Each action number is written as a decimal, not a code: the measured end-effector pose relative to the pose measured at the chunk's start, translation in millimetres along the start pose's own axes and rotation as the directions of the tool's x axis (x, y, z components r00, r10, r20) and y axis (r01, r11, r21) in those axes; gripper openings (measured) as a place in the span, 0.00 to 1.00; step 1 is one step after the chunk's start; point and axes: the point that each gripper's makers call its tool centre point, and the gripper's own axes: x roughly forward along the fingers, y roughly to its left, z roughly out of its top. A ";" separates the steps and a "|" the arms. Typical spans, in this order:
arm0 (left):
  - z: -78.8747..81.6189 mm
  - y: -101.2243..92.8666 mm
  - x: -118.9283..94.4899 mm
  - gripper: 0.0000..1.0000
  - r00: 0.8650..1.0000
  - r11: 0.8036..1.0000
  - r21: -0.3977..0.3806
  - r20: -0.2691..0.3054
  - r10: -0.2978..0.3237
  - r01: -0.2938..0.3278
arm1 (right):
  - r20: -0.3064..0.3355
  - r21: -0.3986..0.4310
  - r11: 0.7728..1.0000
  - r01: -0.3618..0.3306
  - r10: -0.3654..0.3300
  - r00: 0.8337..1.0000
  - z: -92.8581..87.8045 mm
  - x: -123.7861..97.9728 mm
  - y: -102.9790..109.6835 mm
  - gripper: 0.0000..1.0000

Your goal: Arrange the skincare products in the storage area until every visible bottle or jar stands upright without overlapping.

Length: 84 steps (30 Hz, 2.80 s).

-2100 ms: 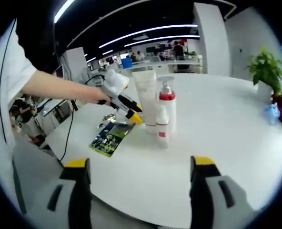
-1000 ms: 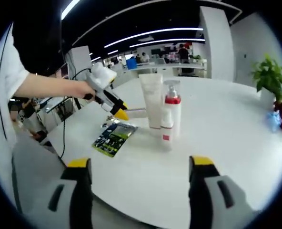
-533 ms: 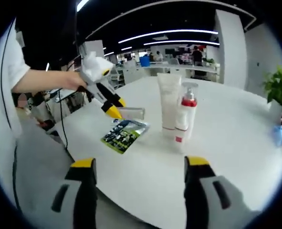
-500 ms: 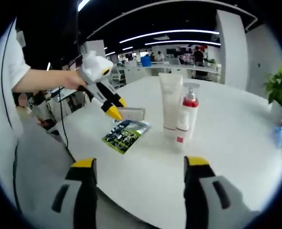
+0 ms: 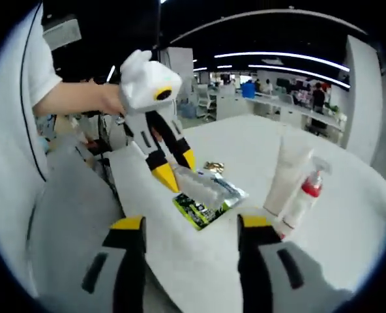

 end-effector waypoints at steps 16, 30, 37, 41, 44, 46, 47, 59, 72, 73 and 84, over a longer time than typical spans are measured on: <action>12.3 -57.4 -13.0 0.17 0.995 0.988 0.124 -0.048 -0.090 0.095 | -0.186 -0.167 0.926 -0.339 0.308 0.933 3.3 13.6 45.0 0.29; 22.3 -81.3 -20.8 0.17 0.981 0.970 0.147 -0.025 -0.190 0.192 | -0.204 -0.181 0.912 -0.369 0.333 0.921 -14.6 5.5 61.1 0.19; 48.8 -85.2 -35.2 0.21 0.966 0.973 0.106 0.137 -0.221 0.207 | -0.074 -0.073 0.925 -0.372 0.367 0.927 -1.5 -9.5 61.8 0.18; 57.5 -74.9 -48.3 0.26 0.955 0.980 0.041 0.216 -0.200 0.196 | 0.003 0.019 0.931 -0.364 0.364 0.931 -0.7 -16.5 56.4 0.18; 65.0 -68.5 -58.5 0.35 0.935 0.979 -0.026 0.302 -0.185 0.202 | 0.084 0.109 0.930 -0.351 0.344 0.935 2.6 -21.7 49.8 0.18; 72.0 -65.1 -65.6 0.36 0.912 0.973 -0.075 0.373 -0.174 0.216 | 0.164 0.185 0.919 -0.347 0.319 0.933 9.5 -26.2 45.3 0.18; 77.7 -62.0 -70.9 0.37 0.889 0.967 -0.114 0.428 -0.161 0.229 | 0.216 0.234 0.909 -0.345 0.297 0.930 13.8 -28.2 41.2 0.18; 118.0 -48.8 -97.5 0.38 0.667 0.861 -0.316 0.744 -0.036 0.399 | 0.579 0.445 0.756 -0.479 0.165 0.799 67.8 -45.3 37.1 0.19; 124.6 -39.3 -102.1 0.19 0.644 0.826 -0.389 0.764 0.041 0.408 | 0.624 0.460 0.742 -0.488 0.120 0.772 88.4 -40.1 28.8 0.20; 125.1 -37.8 -102.6 0.19 0.645 0.823 -0.399 0.762 0.053 0.403 | 0.619 0.465 0.750 -0.470 0.104 0.779 89.4 -39.8 26.5 0.20; 135.3 -21.0 -102.1 0.17 0.731 0.867 -0.496 0.574 0.369 -0.048 | 0.437 0.380 0.923 -0.062 -0.120 0.892 91.2 -35.6 7.6 0.24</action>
